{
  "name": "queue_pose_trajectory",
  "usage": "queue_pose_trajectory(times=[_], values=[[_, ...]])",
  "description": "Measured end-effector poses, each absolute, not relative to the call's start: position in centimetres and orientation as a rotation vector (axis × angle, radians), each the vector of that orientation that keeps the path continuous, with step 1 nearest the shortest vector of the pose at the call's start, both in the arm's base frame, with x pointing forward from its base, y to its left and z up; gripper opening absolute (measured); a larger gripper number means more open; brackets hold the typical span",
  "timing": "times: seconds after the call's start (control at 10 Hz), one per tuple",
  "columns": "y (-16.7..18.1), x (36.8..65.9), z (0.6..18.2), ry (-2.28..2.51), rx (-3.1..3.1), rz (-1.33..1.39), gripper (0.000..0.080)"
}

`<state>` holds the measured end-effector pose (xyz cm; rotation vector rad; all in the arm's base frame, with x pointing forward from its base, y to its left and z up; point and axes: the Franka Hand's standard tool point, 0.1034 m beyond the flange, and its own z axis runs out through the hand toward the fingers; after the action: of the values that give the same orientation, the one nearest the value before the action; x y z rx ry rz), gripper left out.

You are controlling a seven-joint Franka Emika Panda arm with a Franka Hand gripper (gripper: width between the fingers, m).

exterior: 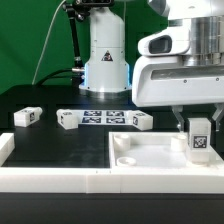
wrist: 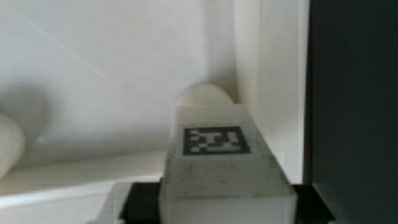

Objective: Assemble one leg

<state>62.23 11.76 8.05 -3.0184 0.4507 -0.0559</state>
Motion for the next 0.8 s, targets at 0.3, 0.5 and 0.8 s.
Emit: queue_pose_trajectory(times=[0.3, 0.5, 0.8], values=[[11.63, 62.32, 7.99, 0.926, -2.893, -0.029, 0.0291], [11.53, 62.37, 7.96, 1.27, -2.748, -0.004, 0.0292], [11.52, 62.37, 7.95, 1.69, -2.51, 0.024, 0.0292]])
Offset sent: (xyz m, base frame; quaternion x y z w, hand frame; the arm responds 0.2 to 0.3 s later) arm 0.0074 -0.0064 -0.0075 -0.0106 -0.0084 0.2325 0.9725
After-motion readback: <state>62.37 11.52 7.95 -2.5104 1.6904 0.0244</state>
